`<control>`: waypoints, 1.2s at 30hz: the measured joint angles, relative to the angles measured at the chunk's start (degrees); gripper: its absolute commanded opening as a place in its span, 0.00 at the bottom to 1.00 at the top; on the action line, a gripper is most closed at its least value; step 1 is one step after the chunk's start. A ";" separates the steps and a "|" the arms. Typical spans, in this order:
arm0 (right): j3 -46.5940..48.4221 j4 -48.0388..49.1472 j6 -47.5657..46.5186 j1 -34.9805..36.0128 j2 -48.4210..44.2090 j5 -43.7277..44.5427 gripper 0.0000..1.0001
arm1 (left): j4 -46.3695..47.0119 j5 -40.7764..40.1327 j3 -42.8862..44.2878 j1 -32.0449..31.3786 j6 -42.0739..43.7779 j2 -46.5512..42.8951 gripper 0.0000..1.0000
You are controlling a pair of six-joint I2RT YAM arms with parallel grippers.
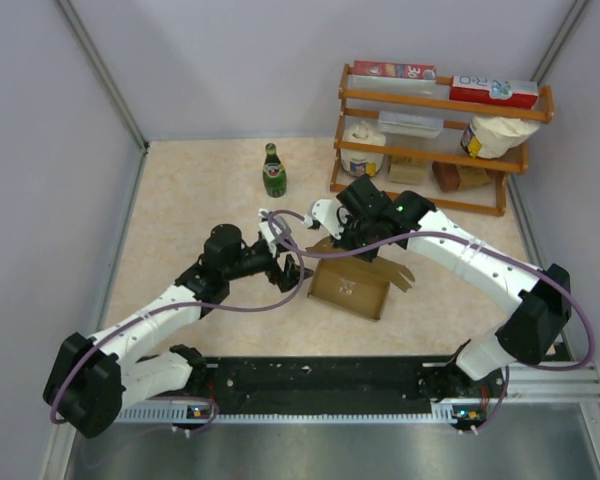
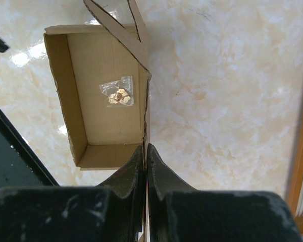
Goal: Fold the paper box
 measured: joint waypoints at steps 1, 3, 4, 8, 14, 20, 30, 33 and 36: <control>0.00 -0.17 -0.02 0.00 0.00 -0.31 0.00 | 0.11 0.28 0.42 -0.07 0.68 1.01 0.88; 0.00 -0.59 -0.02 0.00 0.00 -0.83 0.00 | 0.20 0.31 1.53 -0.24 2.14 2.86 0.88; 0.00 -0.81 -0.04 0.00 0.00 -1.16 0.00 | 0.37 0.28 2.03 -0.37 2.91 3.65 0.88; 0.04 -1.49 -0.02 0.00 0.00 -2.08 0.00 | 1.46 0.13 2.58 -0.57 4.83 5.05 0.82; 0.09 -1.73 -0.02 0.00 0.00 -2.84 0.00 | 3.10 0.44 3.67 -1.31 6.60 8.04 0.73; 0.20 -1.79 0.15 -0.07 0.00 -3.10 0.00 | 3.82 0.52 4.83 -2.47 8.00 11.34 0.56; 0.68 -2.97 1.09 -0.39 0.00 -2.91 0.00 | 3.65 0.85 6.16 -2.45 9.29 13.03 0.41; 0.83 -3.41 1.20 -0.52 0.00 -2.89 0.00 | 3.98 1.53 6.34 -2.43 9.22 13.57 0.41; 0.83 -4.00 1.27 -0.52 0.00 -2.91 0.00 | 4.07 2.05 6.34 -2.47 9.25 13.86 0.41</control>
